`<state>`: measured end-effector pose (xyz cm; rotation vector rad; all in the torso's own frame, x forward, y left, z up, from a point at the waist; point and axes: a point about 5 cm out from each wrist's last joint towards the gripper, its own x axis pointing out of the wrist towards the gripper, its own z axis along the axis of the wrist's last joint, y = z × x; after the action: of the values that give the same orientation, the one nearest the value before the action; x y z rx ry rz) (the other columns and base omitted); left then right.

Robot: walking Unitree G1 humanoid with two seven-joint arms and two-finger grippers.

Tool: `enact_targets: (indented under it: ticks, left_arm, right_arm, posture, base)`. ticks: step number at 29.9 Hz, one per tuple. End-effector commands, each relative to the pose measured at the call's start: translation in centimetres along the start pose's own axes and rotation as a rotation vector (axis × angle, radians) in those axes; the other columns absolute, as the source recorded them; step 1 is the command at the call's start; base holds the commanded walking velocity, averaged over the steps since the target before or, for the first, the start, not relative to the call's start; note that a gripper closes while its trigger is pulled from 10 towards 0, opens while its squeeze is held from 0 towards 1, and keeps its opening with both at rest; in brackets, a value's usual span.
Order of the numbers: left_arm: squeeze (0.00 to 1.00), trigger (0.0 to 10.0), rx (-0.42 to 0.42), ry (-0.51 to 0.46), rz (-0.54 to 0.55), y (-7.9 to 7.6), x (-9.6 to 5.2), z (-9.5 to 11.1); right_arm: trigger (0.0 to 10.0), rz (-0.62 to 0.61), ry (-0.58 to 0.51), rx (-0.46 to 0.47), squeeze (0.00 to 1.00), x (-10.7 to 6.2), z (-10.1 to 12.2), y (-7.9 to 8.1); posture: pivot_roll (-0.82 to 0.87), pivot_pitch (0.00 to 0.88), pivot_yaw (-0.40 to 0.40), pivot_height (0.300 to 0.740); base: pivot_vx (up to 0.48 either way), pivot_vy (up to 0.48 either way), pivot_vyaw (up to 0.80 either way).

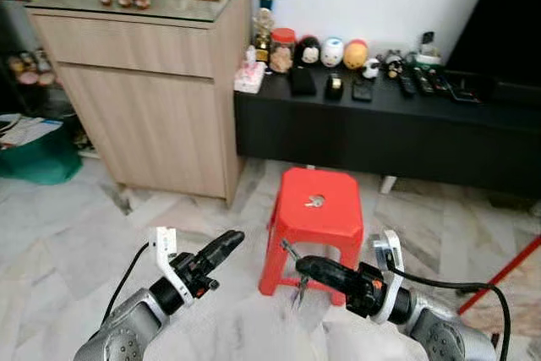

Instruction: Hang keys on a hook

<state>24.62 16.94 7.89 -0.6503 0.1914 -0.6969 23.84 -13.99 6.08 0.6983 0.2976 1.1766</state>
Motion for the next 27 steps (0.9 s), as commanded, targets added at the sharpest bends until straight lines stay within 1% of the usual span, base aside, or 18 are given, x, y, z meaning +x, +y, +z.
enact_targets:
  ticks: [1,6,10,14,19,21,23,27]
  left_arm:
    - [0.0,10.0,0.026,0.004,-0.005,-0.3,0.0,0.2]
    - [0.0,10.0,0.04,0.009,-0.006,-0.6,-0.4,0.4]
    - [0.0,10.0,0.063,0.009,-0.006,-0.6,-0.4,0.6]
    - [0.0,10.0,0.063,0.017,-0.025,-0.8,-0.2,0.7]
    - [0.0,10.0,0.061,0.021,-0.051,-1.2,0.0,0.6]
    - [0.0,10.0,0.07,0.025,-0.058,-1.3,0.0,0.6]
    - [0.0,10.0,0.055,0.034,-0.064,-1.5,0.0,0.5]
    - [0.0,10.0,0.059,0.031,-0.062,-1.4,0.0,0.6]
  right_arm:
    - [10.0,0.018,-0.011,-0.021,0.0,0.4,0.5,0.4]
    - [10.0,0.013,-0.014,-0.022,0.0,0.6,0.4,0.7]
    - [10.0,0.002,-0.01,-0.016,0.0,0.5,0.1,0.8]
    - [10.0,-0.005,-0.015,-0.016,0.0,0.5,0.2,0.8]
    - [10.0,-0.017,-0.02,-0.013,0.0,0.5,0.3,0.8]
    - [10.0,-0.01,-0.018,-0.009,0.0,0.5,0.2,0.9]
    - [10.0,-0.013,-0.019,-0.008,0.0,0.6,0.1,1.0]
    - [10.0,-0.022,-0.02,-0.01,0.0,0.7,0.1,1.0]
  posture:
    - [0.04,0.0,-0.043,0.74]
    - [0.04,0.0,-0.035,0.74]
    - [0.04,0.0,-0.03,0.74]
    - [0.04,0.0,-0.028,0.74]
    - [0.04,0.0,-0.03,0.74]
    - [0.04,0.0,-0.031,0.74]
    - [0.04,0.0,-0.03,0.74]
    - [0.04,0.0,-0.03,0.74]
  base:
    - [0.0,0.0,-0.63]
    - [0.0,0.0,-0.62]
    - [0.0,-0.412,-0.62]
    - [0.0,-0.48,-0.62]
    - [0.0,0.0,-0.63]
    - [0.0,-0.48,-0.62]
    - [0.0,0.0,-0.62]
    - [0.0,0.0,-0.62]
